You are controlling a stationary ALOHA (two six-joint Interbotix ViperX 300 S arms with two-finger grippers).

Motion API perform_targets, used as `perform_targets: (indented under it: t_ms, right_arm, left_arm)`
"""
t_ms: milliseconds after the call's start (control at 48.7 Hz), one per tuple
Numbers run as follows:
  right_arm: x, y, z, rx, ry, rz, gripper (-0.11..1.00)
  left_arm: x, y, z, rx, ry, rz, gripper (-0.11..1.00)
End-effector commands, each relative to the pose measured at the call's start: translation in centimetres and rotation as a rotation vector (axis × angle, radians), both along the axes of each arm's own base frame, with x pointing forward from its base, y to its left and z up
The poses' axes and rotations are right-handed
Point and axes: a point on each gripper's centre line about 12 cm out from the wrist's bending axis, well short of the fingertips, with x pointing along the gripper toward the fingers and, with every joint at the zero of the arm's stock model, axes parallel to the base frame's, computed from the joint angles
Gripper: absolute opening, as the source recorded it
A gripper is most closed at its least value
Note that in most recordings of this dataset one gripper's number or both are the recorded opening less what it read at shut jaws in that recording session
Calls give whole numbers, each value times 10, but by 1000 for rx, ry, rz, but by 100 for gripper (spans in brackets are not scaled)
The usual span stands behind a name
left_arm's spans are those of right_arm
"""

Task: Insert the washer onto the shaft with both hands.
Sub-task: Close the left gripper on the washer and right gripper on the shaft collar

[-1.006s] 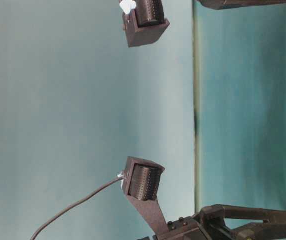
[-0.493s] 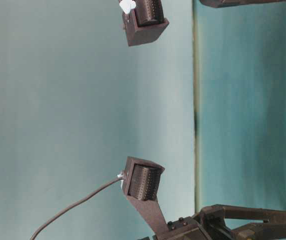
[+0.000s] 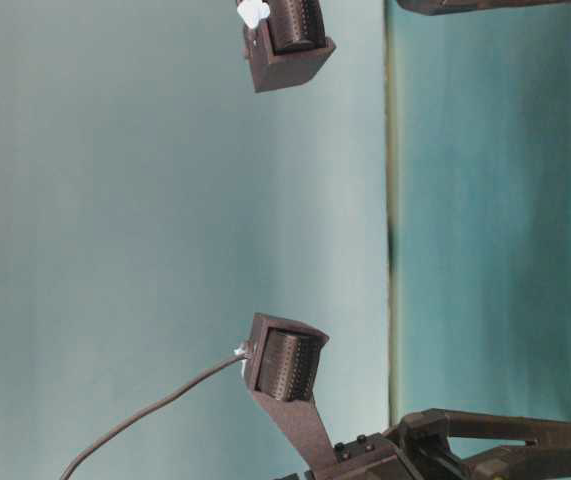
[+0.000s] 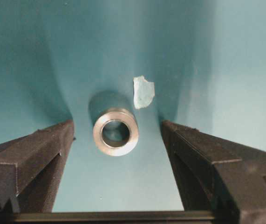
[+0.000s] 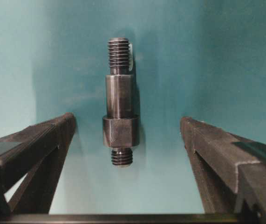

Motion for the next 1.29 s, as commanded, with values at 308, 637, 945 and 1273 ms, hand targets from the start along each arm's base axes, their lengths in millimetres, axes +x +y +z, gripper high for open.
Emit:
perform_targets:
  t_ms: [308, 637, 945, 1273]
  right_arm:
    - [-3, -2, 3, -3, 8, -5, 89]
    - [-1, -2, 3, -1, -3, -10, 89]
    - [0, -2, 3, -1, -6, -7, 88]
    - [2, -2, 1, -4, 8, -3, 53]
  left_arm:
    - [2, 0, 3, 2, -14, -2, 85]
    - [2, 0, 3, 2, -14, -2, 85]
    - [2, -1, 3, 0, -14, 0, 85]
    - [2, -6, 3, -9, -22, 3, 65]
